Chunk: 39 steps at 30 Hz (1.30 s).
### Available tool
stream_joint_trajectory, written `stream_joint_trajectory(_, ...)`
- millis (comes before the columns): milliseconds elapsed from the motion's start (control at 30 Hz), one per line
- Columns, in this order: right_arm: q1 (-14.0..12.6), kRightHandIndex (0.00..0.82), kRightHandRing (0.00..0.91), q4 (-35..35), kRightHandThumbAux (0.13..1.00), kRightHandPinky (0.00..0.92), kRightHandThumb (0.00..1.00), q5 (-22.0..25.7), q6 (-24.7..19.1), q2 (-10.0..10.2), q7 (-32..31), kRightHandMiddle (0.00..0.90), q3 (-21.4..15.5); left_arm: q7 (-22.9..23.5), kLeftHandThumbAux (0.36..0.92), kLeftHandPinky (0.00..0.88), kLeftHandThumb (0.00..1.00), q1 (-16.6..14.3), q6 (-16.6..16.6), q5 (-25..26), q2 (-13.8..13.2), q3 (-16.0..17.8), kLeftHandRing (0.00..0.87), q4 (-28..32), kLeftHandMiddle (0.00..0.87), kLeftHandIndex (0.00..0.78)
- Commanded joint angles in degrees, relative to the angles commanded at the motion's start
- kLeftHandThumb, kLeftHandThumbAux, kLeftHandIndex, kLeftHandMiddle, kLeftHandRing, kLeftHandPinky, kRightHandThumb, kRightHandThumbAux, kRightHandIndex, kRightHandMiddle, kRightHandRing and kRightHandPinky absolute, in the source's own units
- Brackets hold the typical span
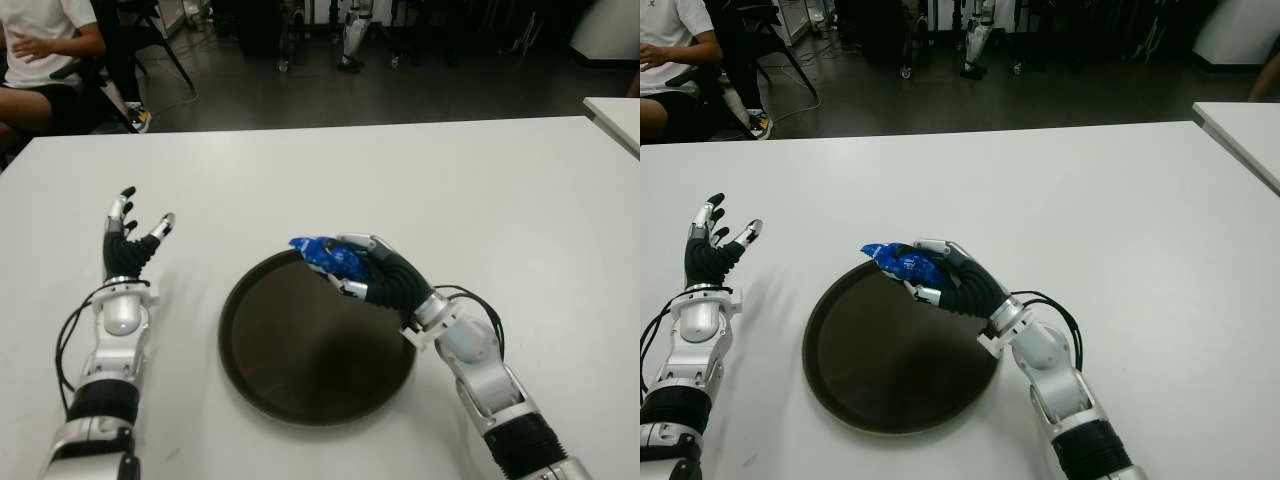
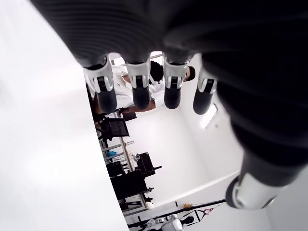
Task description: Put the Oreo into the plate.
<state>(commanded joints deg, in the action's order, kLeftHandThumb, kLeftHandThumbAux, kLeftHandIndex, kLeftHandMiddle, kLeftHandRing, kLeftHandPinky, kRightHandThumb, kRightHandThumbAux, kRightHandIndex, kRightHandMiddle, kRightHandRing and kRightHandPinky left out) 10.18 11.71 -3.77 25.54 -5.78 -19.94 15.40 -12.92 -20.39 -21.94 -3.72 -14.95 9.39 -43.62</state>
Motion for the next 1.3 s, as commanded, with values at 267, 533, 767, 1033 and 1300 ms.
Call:
stream_joint_trajectory(267, 0.01, 0.441, 0.834, 0.14, 0.719, 0.825, 0.700, -1.06, -1.37, 0.05, 0.61, 0.825, -0.19, -0.45, 0.673, 0.000, 0.000, -0.42, -0.82, 0.26, 0.20, 0.36, 0.000, -1.09, 0.000, 0.000)
stream_joint_trajectory(533, 0.60, 0.441, 0.836, 1.97, 0.720, 0.830, 0.697, -2.48, 0.06, 0.41, 2.41, 0.826, -0.52, -0.02, 0.677, 0.000, 0.000, -1.81, -3.06, -0.08, -0.48, 0.41, 0.000, -5.03, 0.000, 0.000)
stream_joint_trajectory(767, 1.23, 0.439, 0.849, 3.63, 0.722, 0.847, 0.694, -4.98, 2.31, 0.50, 5.32, 0.840, -0.87, -0.42, 0.670, 0.003, 0.000, -1.17, -3.83, -0.03, 0.02, 0.45, 0.000, -3.96, 0.000, 0.000)
stream_joint_trajectory(1033, 1.99, 0.439, 0.852, 4.74, 0.722, 0.849, 0.694, -8.20, 2.60, 0.12, 7.87, 0.848, -0.51, -0.15, 0.671, 0.001, 0.000, -1.89, -3.83, 0.06, -0.44, 0.58, 0.000, -5.73, 0.000, 0.000)
stream_joint_trajectory(1300, 3.96, 0.439, 0.849, 2.31, 0.721, 0.833, 0.702, -18.41, -6.68, -3.00, 5.87, 0.844, 3.95, -1.00, 0.704, 0.012, 0.000, -2.69, -4.73, 0.11, -0.34, 0.83, 0.001, -8.33, 0.003, 0.000)
